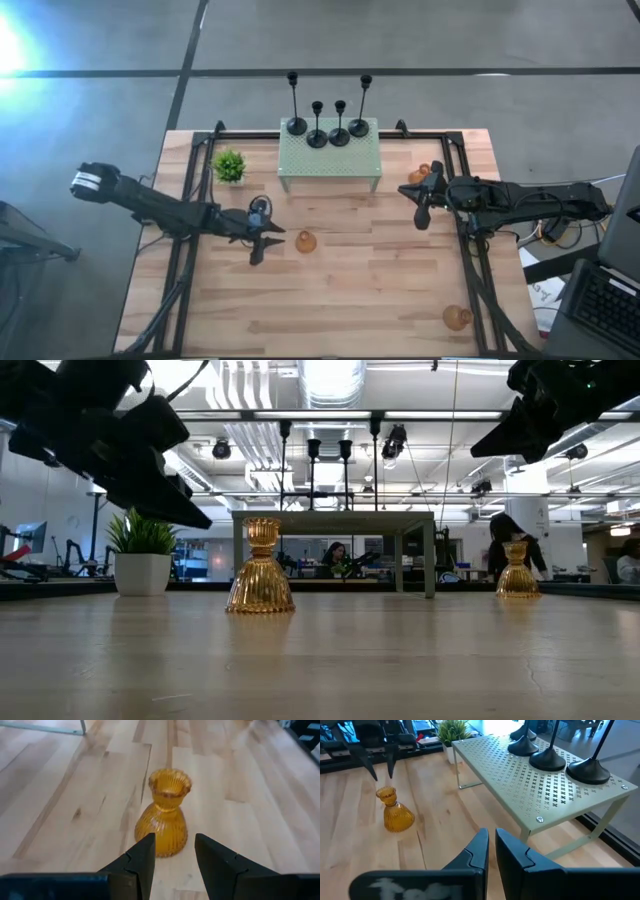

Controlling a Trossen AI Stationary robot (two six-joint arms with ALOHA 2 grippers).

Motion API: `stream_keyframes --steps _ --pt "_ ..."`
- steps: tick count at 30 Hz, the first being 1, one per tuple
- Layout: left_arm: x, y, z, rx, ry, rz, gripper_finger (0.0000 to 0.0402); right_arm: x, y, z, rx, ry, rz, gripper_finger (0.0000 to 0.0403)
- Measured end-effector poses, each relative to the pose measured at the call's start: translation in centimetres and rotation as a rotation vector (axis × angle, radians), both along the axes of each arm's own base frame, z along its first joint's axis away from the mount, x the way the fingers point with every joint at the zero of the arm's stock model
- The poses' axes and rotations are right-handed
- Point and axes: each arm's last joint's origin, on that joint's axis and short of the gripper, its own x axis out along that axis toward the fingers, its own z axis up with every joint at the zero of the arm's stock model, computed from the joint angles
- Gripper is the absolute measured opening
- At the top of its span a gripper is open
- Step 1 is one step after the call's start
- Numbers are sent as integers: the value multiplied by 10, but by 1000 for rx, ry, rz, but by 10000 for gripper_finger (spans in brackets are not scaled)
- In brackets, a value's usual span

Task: Pick & Place candle stick holders
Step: Put the middle left orange glass candle holder on the shelf

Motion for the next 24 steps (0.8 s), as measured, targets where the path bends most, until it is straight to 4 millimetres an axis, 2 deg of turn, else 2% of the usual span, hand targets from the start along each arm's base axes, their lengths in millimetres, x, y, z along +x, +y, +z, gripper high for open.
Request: stream_keyframes --steps 6,13,19,24 --pt "8 -1 -11 0 29 20 159 1 0 1 -6 -12 2 28" --pt "25 -3 -22 10 96 51 213 1 0 2 -7 -15 3 28" --pt "47 -7 -22 26 110 44 252 1 0 2 -7 -15 2 28" --pt "61 -10 -19 36 104 38 265 1 0 2 -7 -14 2 28"
